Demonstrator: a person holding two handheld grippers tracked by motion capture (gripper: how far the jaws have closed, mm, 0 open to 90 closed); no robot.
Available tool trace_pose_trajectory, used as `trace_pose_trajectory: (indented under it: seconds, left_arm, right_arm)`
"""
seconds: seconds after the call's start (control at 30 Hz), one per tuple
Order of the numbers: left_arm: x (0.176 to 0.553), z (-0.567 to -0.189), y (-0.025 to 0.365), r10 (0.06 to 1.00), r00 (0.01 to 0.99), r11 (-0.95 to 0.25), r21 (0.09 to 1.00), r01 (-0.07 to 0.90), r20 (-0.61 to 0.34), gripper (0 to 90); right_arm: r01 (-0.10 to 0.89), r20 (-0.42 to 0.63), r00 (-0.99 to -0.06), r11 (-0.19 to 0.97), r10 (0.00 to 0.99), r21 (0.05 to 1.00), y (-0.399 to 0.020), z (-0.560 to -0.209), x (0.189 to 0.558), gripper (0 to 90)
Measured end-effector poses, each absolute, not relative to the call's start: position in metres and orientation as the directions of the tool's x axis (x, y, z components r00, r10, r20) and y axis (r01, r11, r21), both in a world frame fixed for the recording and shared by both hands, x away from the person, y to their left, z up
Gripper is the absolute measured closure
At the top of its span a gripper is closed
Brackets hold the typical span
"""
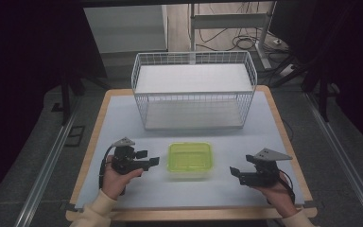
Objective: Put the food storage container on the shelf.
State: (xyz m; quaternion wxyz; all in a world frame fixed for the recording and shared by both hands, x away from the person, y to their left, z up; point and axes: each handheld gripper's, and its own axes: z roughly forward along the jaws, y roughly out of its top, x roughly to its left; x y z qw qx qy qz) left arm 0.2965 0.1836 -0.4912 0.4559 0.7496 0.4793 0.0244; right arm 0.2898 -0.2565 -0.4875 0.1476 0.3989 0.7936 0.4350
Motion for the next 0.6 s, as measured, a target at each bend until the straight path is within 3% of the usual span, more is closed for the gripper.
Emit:
trace_pose_trajectory:
  seconds: [0.17,0.6]
  left_arm:
    - [0.304,-0.487,0.182,0.734,0.531,-0.123,0.686,0.717,-0.424,31.2]
    - [0.317,-0.483,0.181,0.688,0.511,-0.086,0.642,0.762,-0.515,34.8]
  right_arm:
    - [0.558,0.190,-0.632,0.272,0.751,0.784,-0.249,-0.476,0.299,18.9]
    - [0.605,0.269,-0.644,0.262,0.716,0.752,-0.217,-0.472,0.323,28.4]
